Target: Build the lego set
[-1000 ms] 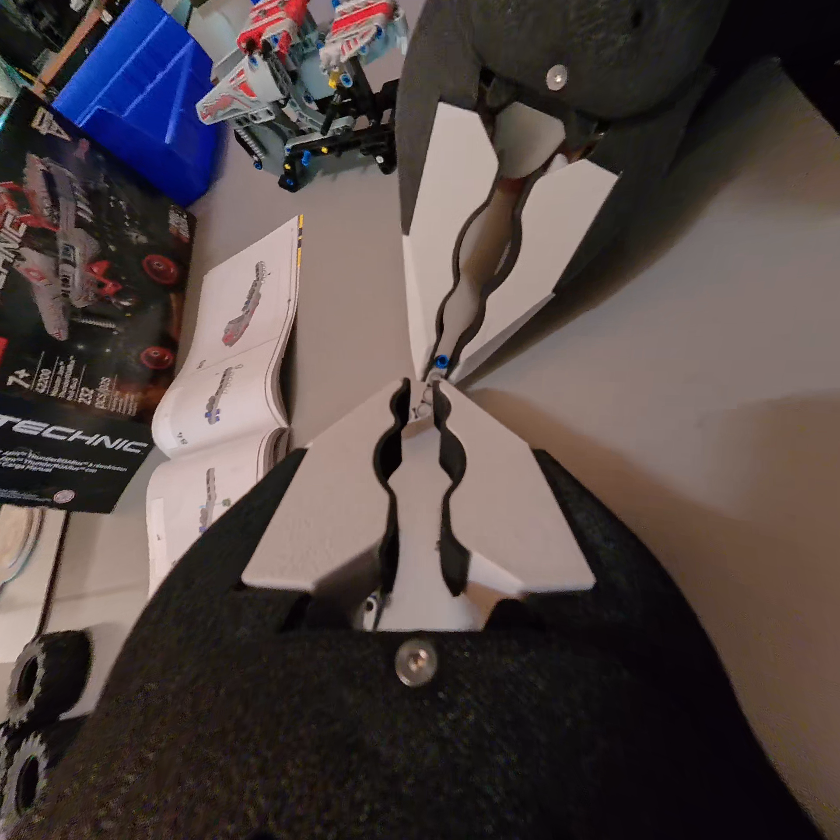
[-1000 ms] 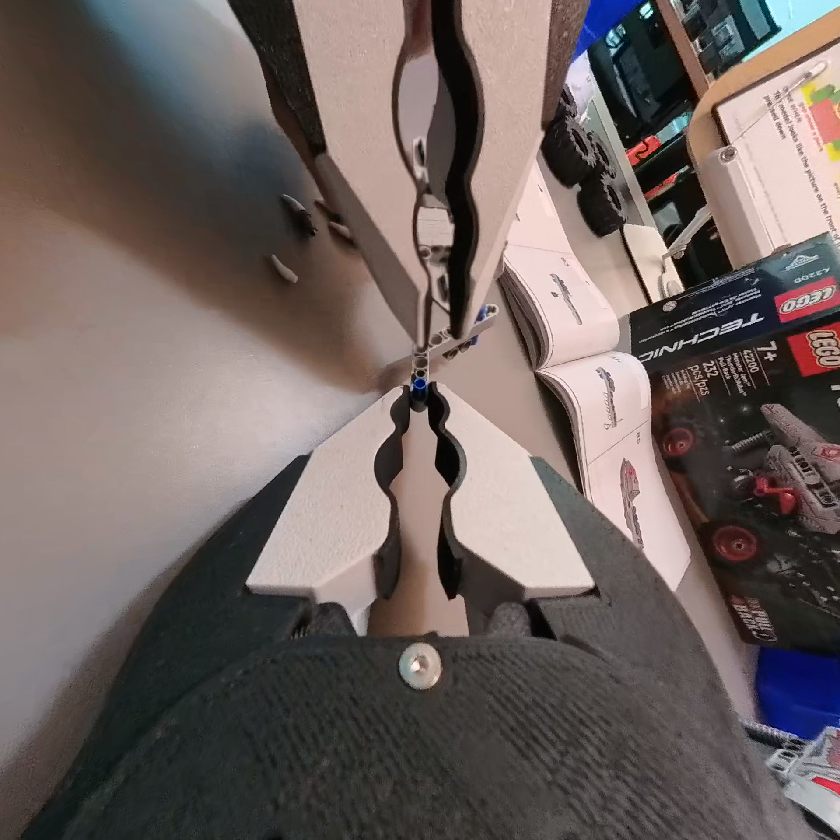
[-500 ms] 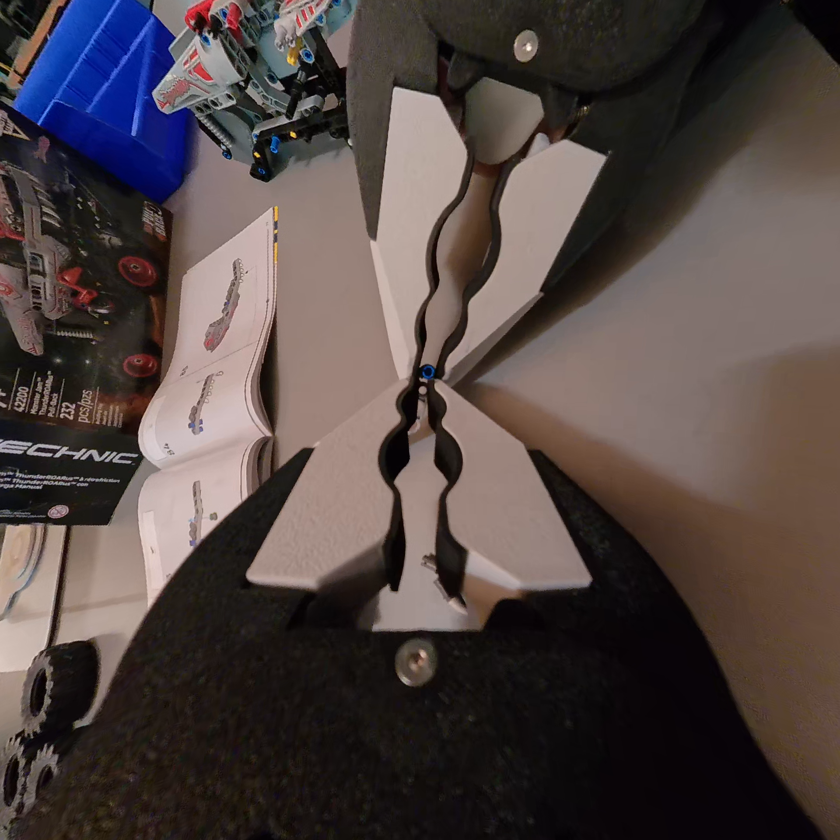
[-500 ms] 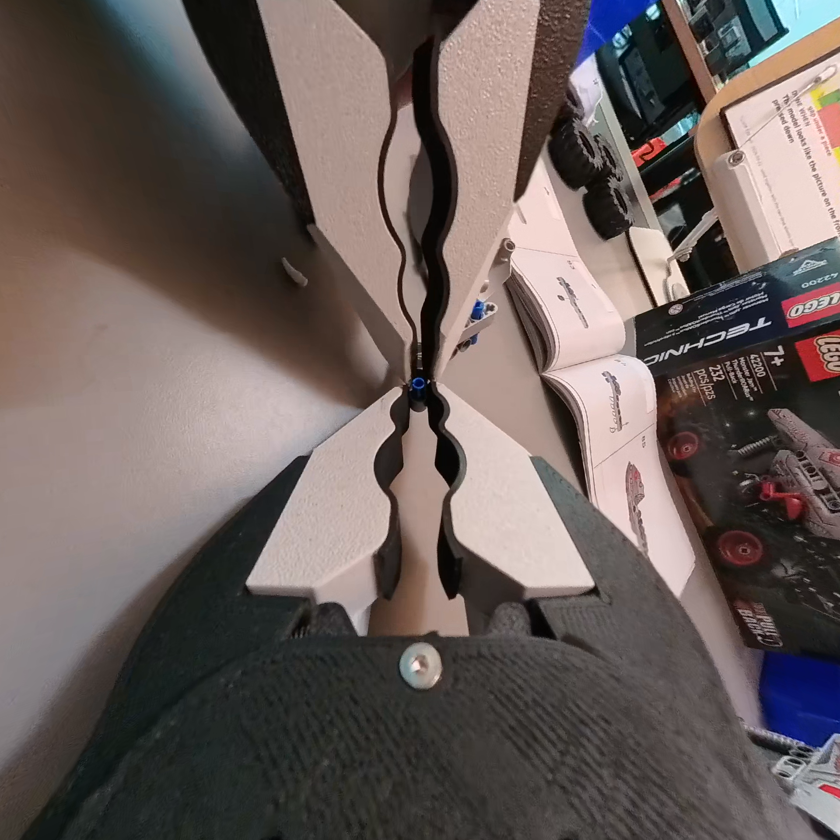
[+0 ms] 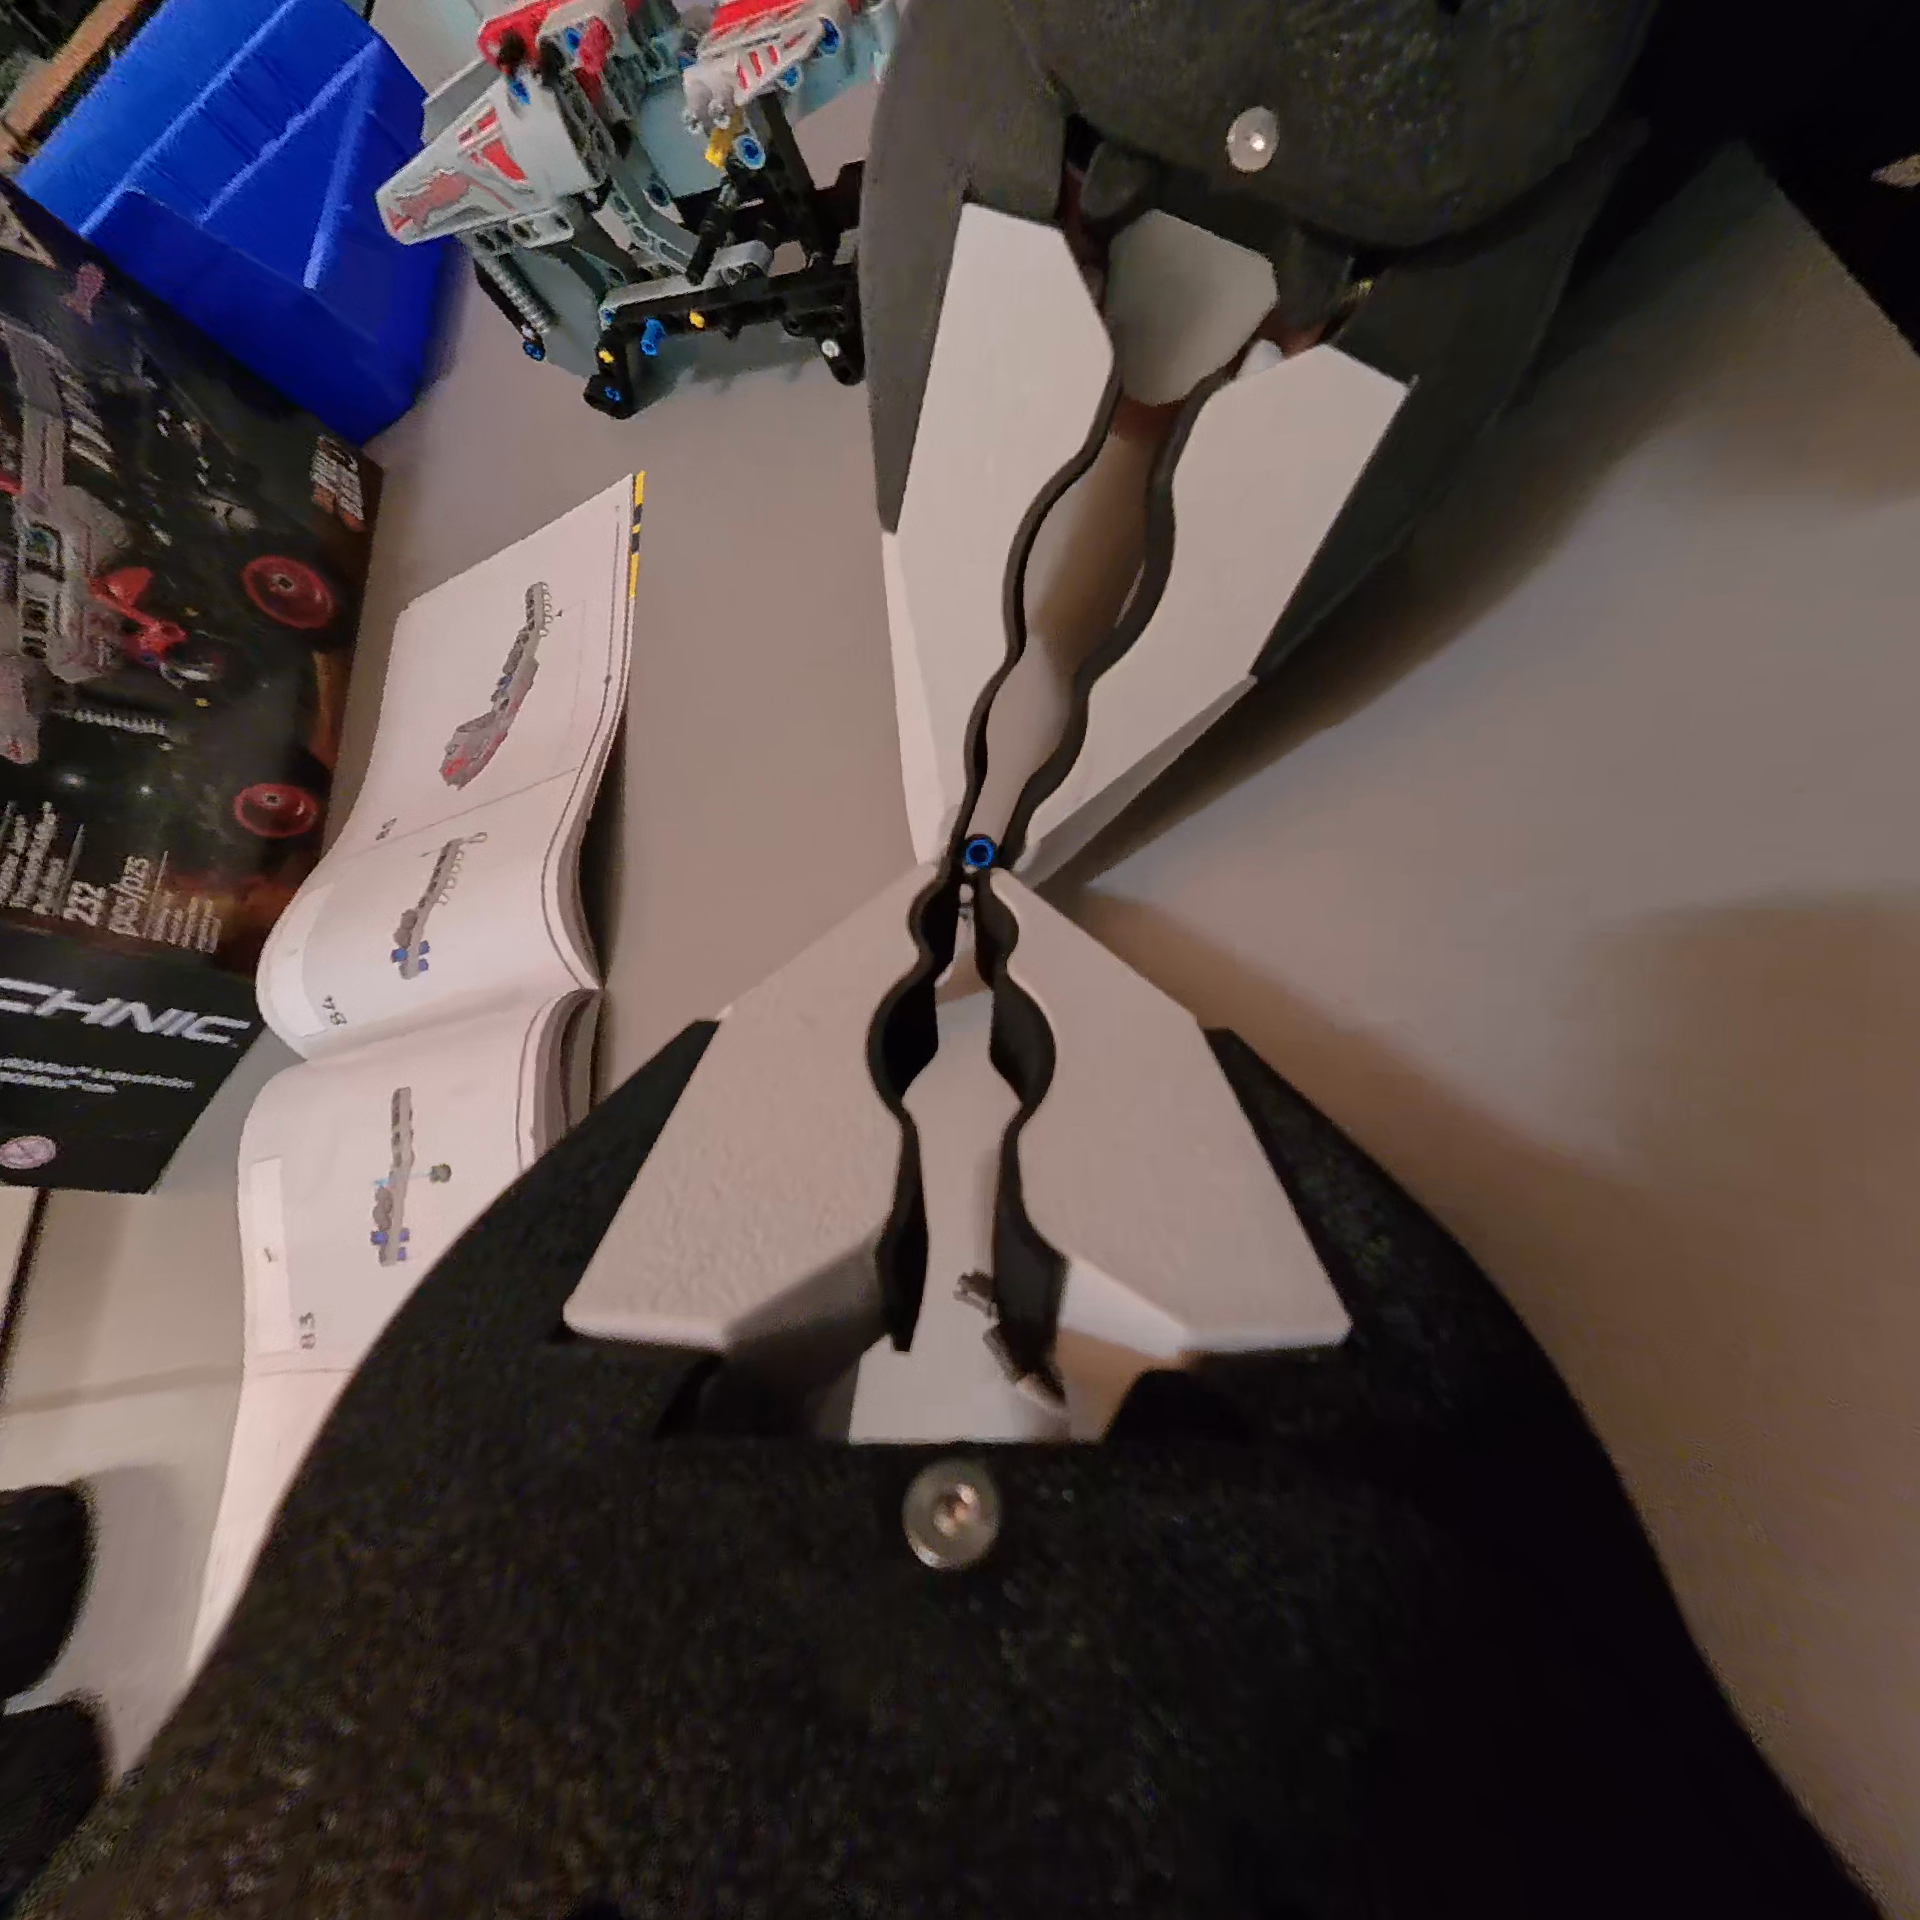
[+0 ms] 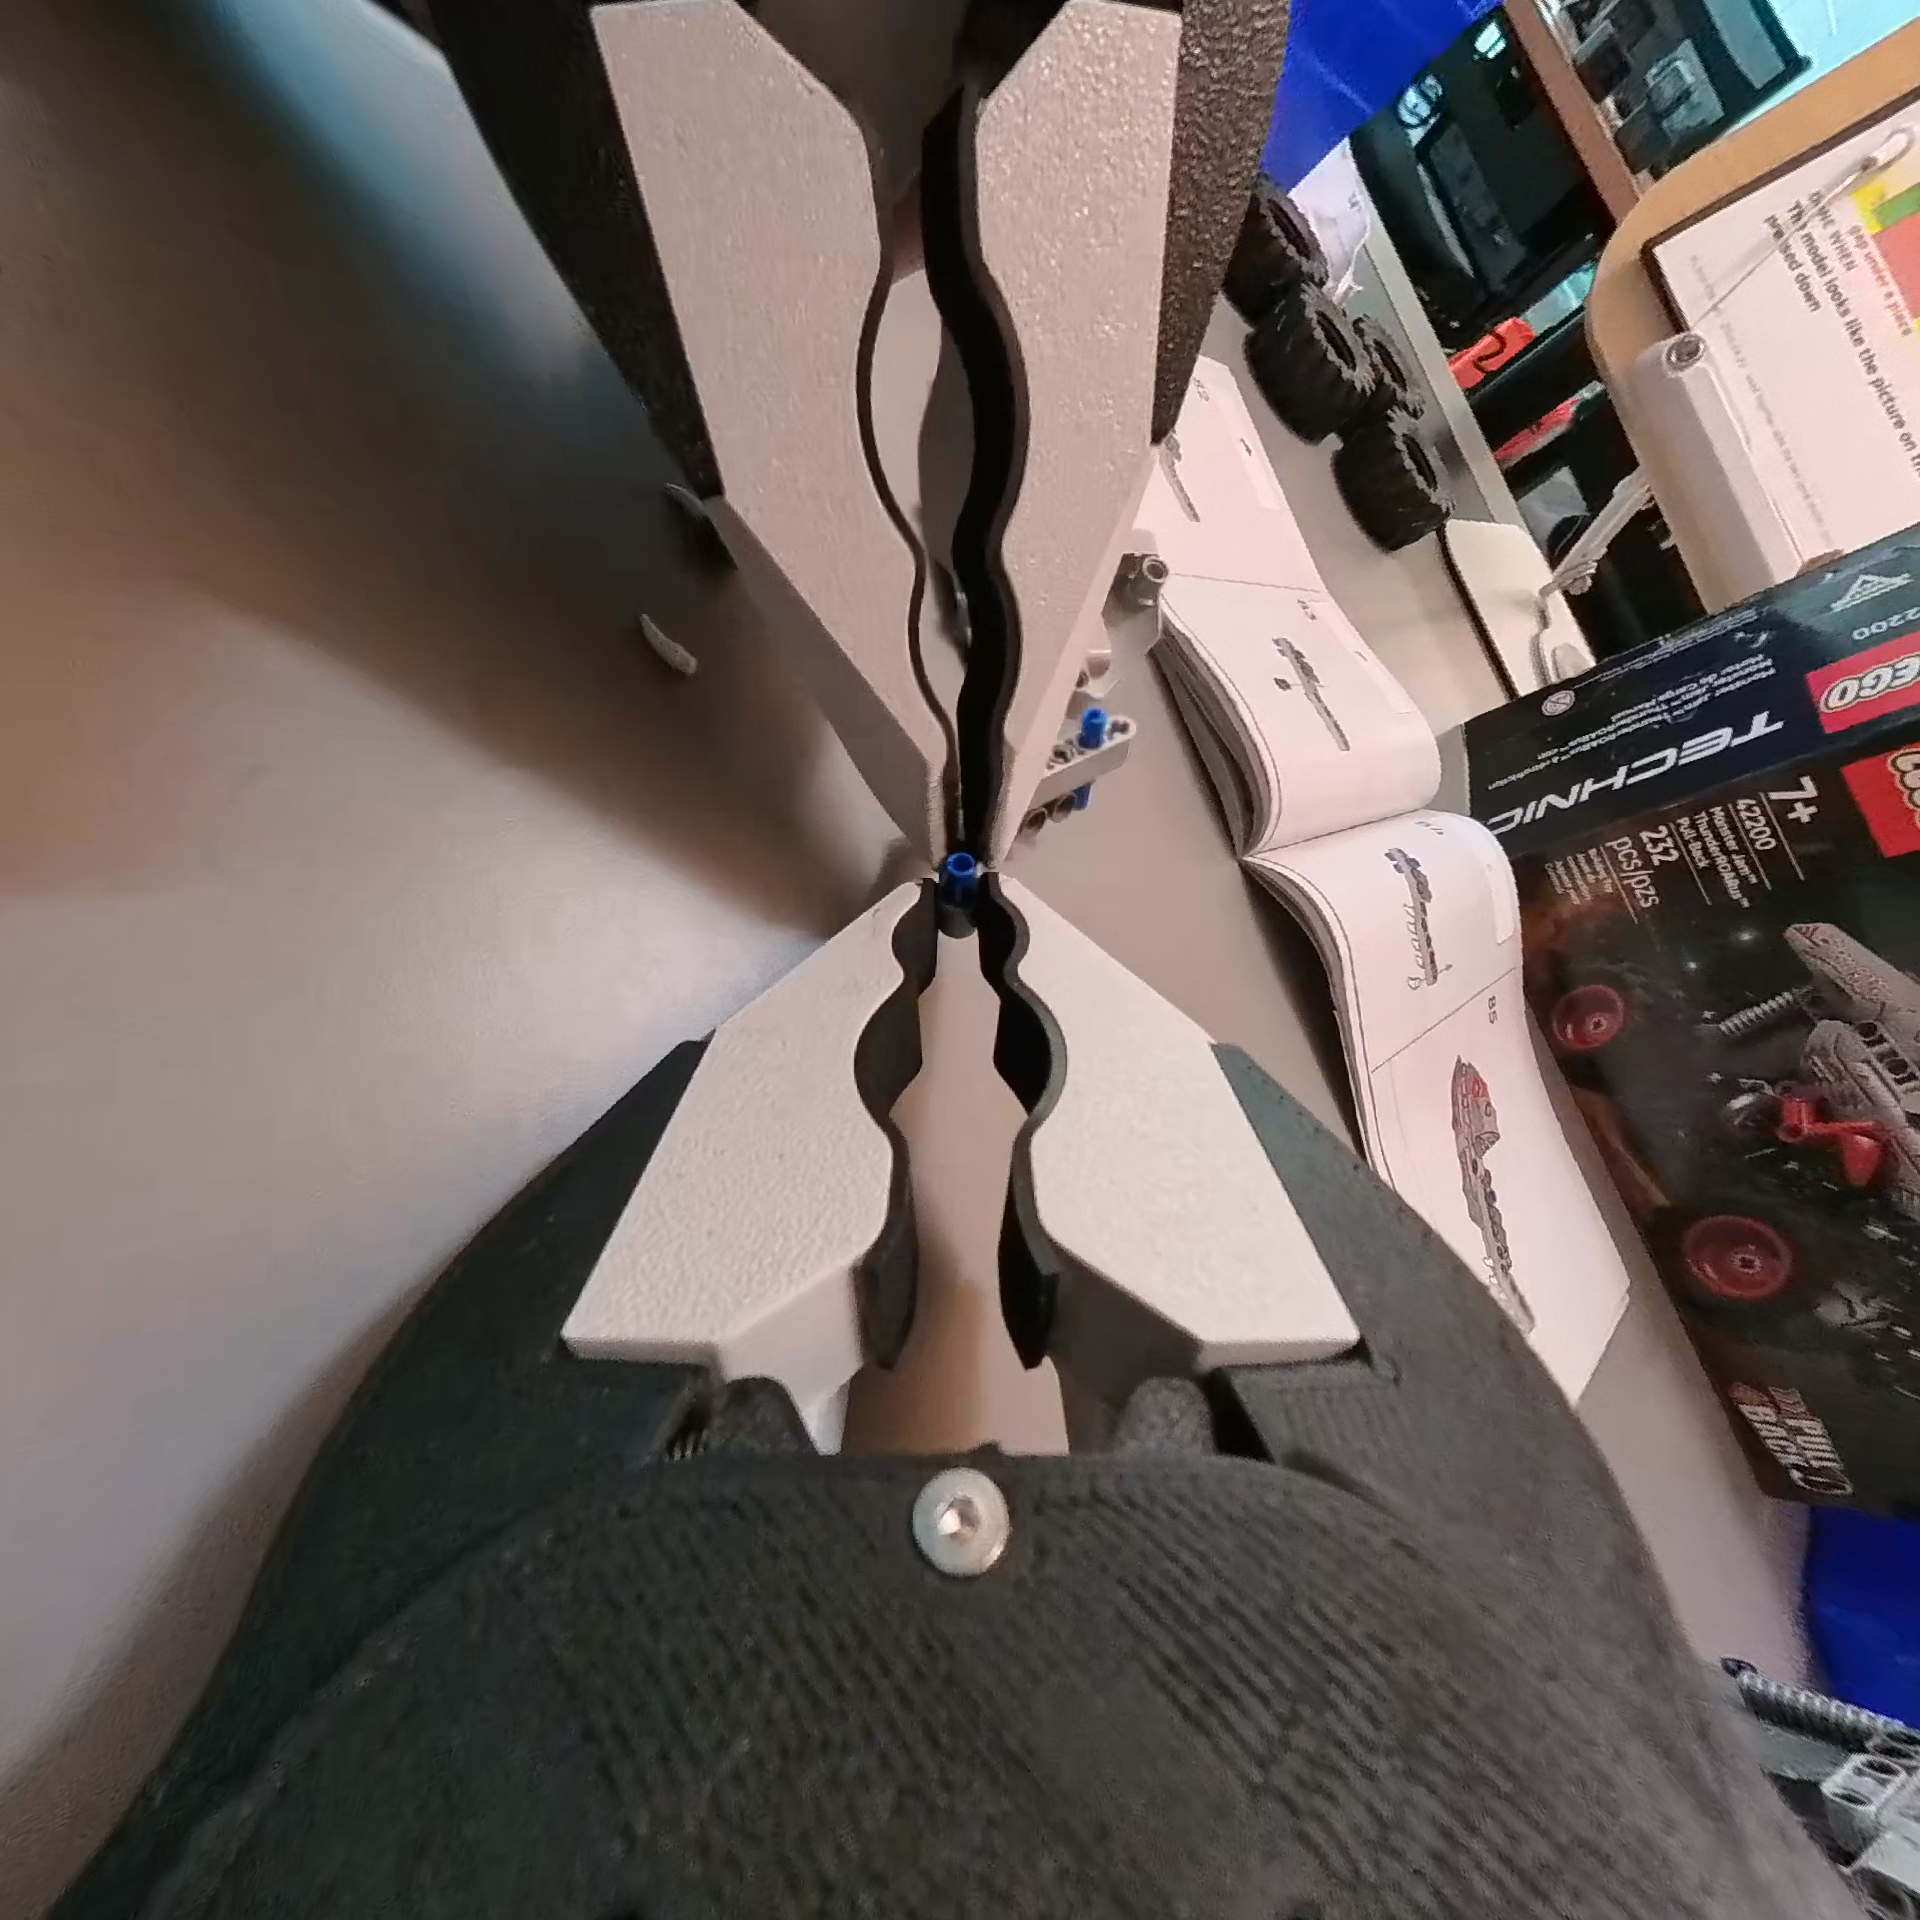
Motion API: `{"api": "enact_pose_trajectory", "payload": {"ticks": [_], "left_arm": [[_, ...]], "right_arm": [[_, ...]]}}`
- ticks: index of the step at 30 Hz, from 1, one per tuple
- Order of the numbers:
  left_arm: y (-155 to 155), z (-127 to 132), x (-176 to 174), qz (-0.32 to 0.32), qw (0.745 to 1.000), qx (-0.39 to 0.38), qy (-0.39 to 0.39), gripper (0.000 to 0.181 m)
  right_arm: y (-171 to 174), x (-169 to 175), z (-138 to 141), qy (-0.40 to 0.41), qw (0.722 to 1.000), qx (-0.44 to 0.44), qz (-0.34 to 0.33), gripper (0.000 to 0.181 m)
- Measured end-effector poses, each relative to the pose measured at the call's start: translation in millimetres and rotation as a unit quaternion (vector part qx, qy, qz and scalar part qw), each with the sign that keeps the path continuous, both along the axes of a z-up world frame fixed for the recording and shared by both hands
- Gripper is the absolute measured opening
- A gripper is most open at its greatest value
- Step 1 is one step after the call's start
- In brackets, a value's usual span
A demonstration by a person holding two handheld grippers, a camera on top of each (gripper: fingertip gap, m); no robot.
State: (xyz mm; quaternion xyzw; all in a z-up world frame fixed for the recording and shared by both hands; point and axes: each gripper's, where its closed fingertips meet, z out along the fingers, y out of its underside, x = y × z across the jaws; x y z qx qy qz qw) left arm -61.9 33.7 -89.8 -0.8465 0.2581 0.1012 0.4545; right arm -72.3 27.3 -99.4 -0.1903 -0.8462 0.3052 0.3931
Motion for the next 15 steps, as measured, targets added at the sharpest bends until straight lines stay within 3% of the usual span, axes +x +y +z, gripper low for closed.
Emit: {"api": "enact_pose_trajectory", "payload": {"ticks": [15], "left_arm": [[0.3, 6.0, -1.6, -0.003, 1.000, 0.026, 0.004, 0.000]], "right_arm": [[3.3, 0.3, -2.5, -0.008, 1.000, 0.004, 0.000, 0.007]]}}
